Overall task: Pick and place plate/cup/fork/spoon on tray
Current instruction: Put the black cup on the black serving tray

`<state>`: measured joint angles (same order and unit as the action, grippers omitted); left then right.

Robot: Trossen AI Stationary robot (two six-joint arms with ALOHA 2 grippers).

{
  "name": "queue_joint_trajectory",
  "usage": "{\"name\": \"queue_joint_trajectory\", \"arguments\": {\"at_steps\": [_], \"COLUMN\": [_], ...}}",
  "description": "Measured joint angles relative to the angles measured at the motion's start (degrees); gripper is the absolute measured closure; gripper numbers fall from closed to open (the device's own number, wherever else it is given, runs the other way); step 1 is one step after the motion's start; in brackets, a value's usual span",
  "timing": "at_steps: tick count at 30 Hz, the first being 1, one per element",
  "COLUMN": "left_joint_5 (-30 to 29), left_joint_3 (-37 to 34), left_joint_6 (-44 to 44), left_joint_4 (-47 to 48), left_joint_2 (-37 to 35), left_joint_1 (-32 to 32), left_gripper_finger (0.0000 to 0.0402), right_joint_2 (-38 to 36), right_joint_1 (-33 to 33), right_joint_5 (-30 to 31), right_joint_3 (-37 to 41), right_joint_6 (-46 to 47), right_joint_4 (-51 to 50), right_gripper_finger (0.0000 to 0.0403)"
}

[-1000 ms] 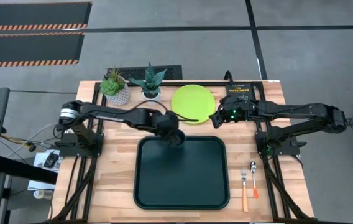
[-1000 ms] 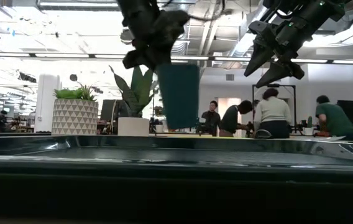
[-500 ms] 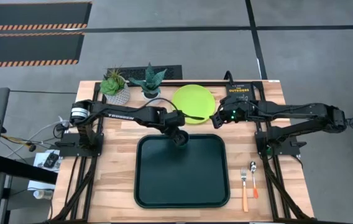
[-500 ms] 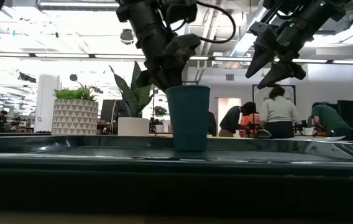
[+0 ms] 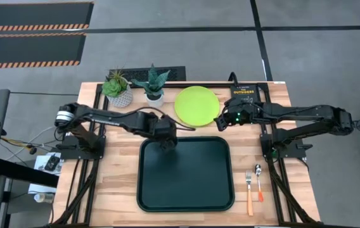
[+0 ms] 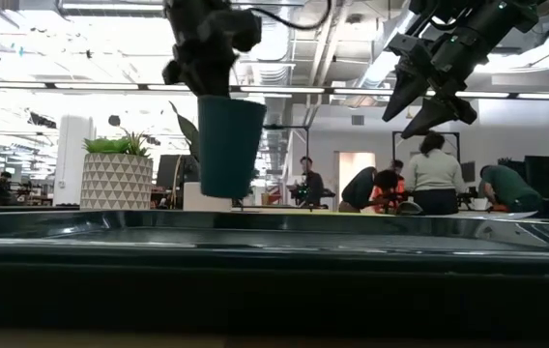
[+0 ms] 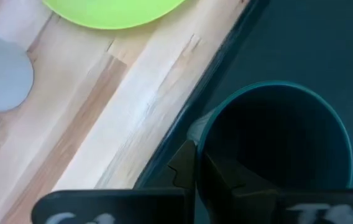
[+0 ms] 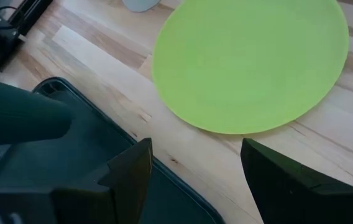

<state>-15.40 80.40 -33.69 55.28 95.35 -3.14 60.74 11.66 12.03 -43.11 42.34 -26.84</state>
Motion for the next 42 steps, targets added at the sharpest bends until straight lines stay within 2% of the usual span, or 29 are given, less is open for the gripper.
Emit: {"name": "queue_joint_trajectory", "arguments": {"at_steps": [4, 10, 15, 21, 32, 42], "left_joint_5": [-0.53, 0.10, 0.18, 2.07, 1.97, 4.42], "left_joint_3": [-1.41, -13.98, -19.68, -20.83, -20.83, -20.83], "left_joint_6": [-0.09, -5.65, -6.36, -5.91, -2.80, -3.06], "left_joint_4": [1.45, -9.97, -12.92, -12.13, -12.90, -16.78], "left_joint_2": [-0.35, -5.91, -10.27, -10.92, -10.95, -10.95], "left_joint_1": [-1.34, -2.12, -0.69, 1.17, 2.23, 2.30], "left_gripper_finger": [0.0401, 0.0401, 0.0401, 0.0401, 0.0401, 0.0401], "right_joint_2": [0.00, 0.01, 0.01, -0.01, -0.01, -0.01], "right_joint_1": [0.00, 0.09, 0.11, 0.11, 0.11, 0.11], "right_joint_5": [0.09, 0.22, 0.27, 0.26, 0.27, 1.53], "right_joint_3": [0.00, 0.00, 0.00, 0.00, 0.00, 0.00], "right_joint_6": [-0.23, -0.84, -0.82, -0.81, -0.38, -0.36], "right_joint_4": [0.21, 0.08, 0.54, 0.67, 0.66, 0.64], "right_gripper_finger": [0.0133, 0.0132, 0.0132, 0.0133, 0.0133, 0.0133]}}
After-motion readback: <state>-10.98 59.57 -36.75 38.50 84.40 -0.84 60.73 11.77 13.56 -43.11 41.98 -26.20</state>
